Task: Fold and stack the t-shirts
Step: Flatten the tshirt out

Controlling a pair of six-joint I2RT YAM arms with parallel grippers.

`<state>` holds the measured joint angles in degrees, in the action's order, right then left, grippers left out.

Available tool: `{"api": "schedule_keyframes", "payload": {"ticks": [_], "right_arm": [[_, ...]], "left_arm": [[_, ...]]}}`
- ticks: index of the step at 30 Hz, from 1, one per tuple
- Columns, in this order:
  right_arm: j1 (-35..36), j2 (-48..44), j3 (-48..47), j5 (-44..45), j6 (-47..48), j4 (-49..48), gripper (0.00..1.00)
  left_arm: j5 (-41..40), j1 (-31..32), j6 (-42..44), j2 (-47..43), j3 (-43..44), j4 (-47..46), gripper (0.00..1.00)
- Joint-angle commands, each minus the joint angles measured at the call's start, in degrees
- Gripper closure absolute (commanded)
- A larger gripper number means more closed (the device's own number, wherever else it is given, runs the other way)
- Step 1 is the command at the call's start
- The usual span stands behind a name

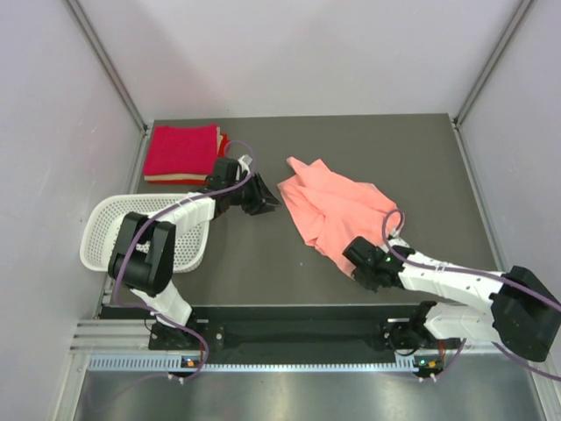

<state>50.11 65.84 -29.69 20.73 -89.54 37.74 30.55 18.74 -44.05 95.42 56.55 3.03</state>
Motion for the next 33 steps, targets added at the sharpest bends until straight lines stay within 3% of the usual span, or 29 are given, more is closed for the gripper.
{"api": "schedule_keyframes", "payload": {"ticks": [1,6,9,16,28,33], "right_arm": [[-2.89,-2.99,-4.30,9.23,6.87,3.82,1.00],[-10.44,-10.46,-20.54,23.00,17.79,14.28,1.00],[-14.32,-11.79,-24.52,25.05,22.99,12.72,1.00],[-23.63,-15.74,-25.76,24.09,38.71,2.78,1.00],[-38.67,-18.28,-24.80,18.65,47.17,2.17,1.00],[-39.30,-19.88,-22.52,13.38,48.05,1.20,1.00]], "left_arm": [[-0.13,-0.37,-0.51,-0.23,0.31,-1.36,0.60],[-6.53,-0.37,2.03,-4.35,0.75,3.12,0.56],[-5.77,-0.37,2.92,-4.36,1.36,1.90,0.54],[-0.75,-0.46,5.37,3.18,6.62,-2.06,0.50],[1.27,-2.22,-0.51,18.30,21.66,-1.45,0.47],[3.64,-1.52,-1.47,22.61,27.36,-1.71,0.46]]}}
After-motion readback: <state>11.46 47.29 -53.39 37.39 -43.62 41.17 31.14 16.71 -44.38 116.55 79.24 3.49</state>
